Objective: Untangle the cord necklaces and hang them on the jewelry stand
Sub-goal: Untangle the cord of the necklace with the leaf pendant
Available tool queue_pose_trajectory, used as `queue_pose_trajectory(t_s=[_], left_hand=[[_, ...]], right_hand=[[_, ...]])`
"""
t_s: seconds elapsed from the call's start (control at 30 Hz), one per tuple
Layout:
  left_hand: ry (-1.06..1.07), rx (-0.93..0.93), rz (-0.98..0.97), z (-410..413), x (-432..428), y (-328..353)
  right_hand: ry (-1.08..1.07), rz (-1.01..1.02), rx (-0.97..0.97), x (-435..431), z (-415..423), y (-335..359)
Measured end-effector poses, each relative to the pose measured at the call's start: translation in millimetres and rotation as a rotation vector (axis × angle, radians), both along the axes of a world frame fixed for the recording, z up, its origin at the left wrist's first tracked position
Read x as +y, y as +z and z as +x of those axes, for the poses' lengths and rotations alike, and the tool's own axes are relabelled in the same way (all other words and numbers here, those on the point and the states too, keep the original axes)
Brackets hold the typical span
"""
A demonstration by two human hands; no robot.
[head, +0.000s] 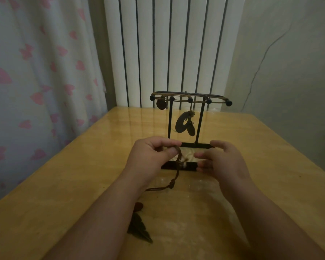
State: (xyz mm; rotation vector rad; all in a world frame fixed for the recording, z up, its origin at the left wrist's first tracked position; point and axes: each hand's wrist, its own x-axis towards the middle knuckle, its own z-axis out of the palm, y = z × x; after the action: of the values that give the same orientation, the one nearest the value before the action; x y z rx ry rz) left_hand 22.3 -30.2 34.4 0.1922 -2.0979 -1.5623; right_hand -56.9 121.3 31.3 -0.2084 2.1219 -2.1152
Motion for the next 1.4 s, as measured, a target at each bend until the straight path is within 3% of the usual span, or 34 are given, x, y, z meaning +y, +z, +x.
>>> queue_pose_trajectory(t_s=[0.07,0.27,0.47,0.73,0.97,1.17,1.4], left_hand=[[0.015,-0.006,-0.004,-0.8,-0.1,0.1],[0.046,-0.002,-0.007,-1.9,-1.4,-1.8],[0.052,-0.011,-0.002,-2.7,-2.7,-2.1],[0.094,0.020,0.035,-2.1,-4.8,-0.5],[0.232,-0.045,0.132,-0.2,-10.0,2.3],[0.104,-0.157,0.071,-0.7,-6.2,0.7],[-0.019,0.031,-0.032,4.4,-3.7,2.2]], right_hand=[[-0.001,0.117,0.095,2.5,2.7,2.5],[0.454,0.243,0.229,-5.5,20.8,-4.5],[0.395,0.299,0.317,-7.8,20.7,-6.1],[0.548,0.072,0.078,6.6,15.8,6.0],[0.670,0.159,0.008,14.8,15.5,15.8],[0.665,0.146,0.028,16.6,15.6,17.1],[0.548,0.130,0.096,15.7,14.5,14.0]])
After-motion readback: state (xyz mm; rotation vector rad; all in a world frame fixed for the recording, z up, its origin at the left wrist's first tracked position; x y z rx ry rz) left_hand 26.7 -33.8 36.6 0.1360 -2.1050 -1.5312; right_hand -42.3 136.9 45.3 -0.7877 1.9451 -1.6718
